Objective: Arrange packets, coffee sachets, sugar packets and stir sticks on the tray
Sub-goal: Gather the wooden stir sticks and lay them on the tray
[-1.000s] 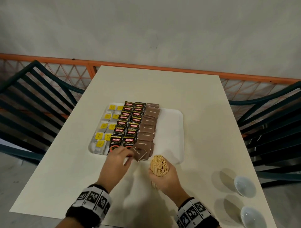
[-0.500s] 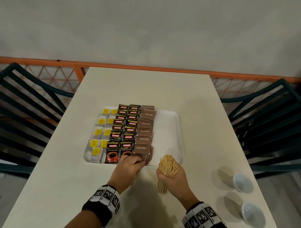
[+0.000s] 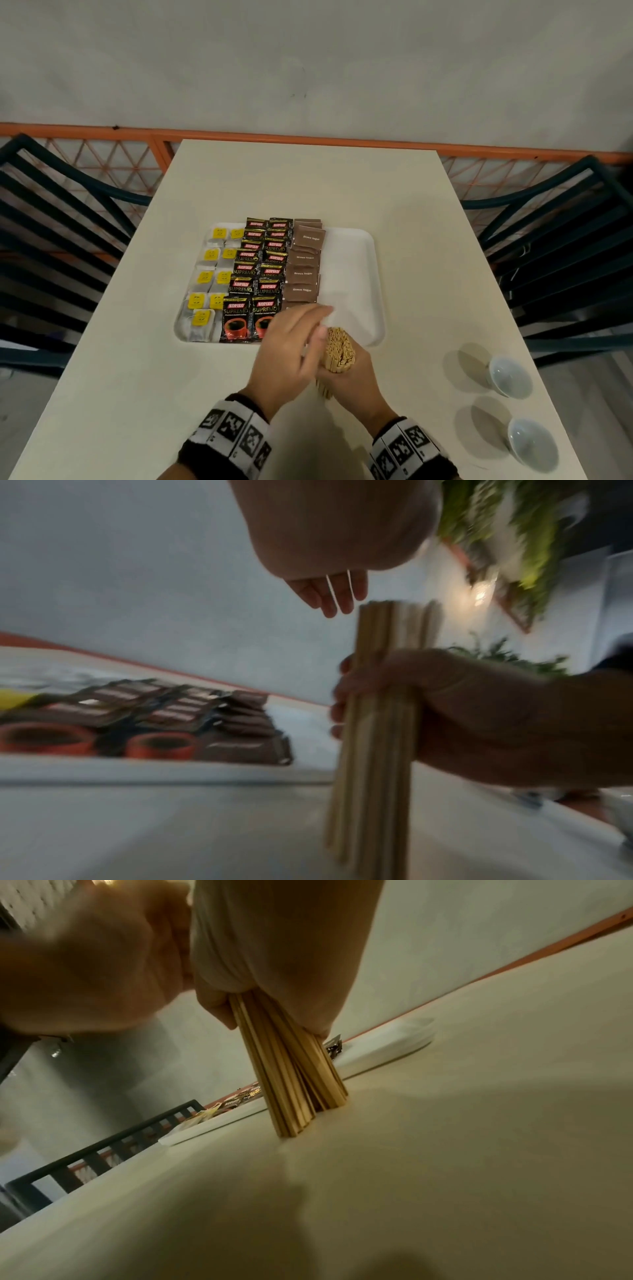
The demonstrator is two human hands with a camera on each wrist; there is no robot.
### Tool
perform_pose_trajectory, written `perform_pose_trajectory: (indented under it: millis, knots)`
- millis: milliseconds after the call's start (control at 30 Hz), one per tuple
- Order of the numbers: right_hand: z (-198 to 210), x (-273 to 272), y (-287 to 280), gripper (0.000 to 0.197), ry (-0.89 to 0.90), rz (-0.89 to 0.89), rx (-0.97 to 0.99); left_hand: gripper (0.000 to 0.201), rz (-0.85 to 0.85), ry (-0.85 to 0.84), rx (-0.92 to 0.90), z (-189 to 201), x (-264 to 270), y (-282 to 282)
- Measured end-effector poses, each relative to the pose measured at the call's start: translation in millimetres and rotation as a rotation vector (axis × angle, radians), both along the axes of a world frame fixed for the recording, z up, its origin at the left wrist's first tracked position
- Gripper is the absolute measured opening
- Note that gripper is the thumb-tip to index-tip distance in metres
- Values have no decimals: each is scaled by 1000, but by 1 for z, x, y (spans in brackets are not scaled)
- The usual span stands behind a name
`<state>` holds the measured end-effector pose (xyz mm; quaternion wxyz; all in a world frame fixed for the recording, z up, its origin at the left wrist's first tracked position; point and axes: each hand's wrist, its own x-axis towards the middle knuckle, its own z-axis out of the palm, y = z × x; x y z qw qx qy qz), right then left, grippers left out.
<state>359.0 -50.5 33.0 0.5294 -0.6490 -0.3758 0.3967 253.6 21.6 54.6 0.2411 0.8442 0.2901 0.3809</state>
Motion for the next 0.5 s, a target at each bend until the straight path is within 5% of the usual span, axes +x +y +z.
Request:
perform_pose_trajectory:
  millis: [133,233,300,333,433,500]
  knots:
    - [-3,-4,0,40,-172,42,-67,36,-123,155,135,7,24,-21]
    - [-2,-6,0,32,-132,127,-179,24,-103,247,276,-11,27,-28]
    - [-5,-15,-5,24,-377,40,-189,19,-96,233,333,-16,23,-30]
    - [12,-10,1,25,-422,121,-432,17,-96,229,355,-17,22,-31]
    - [1,-41,19,20,-687,-112,-527,19,-96,257,361,-17,19,-32]
    - [15,-19,15,21,-508,-90,-522,26,-110,310,274,-12,19,-31]
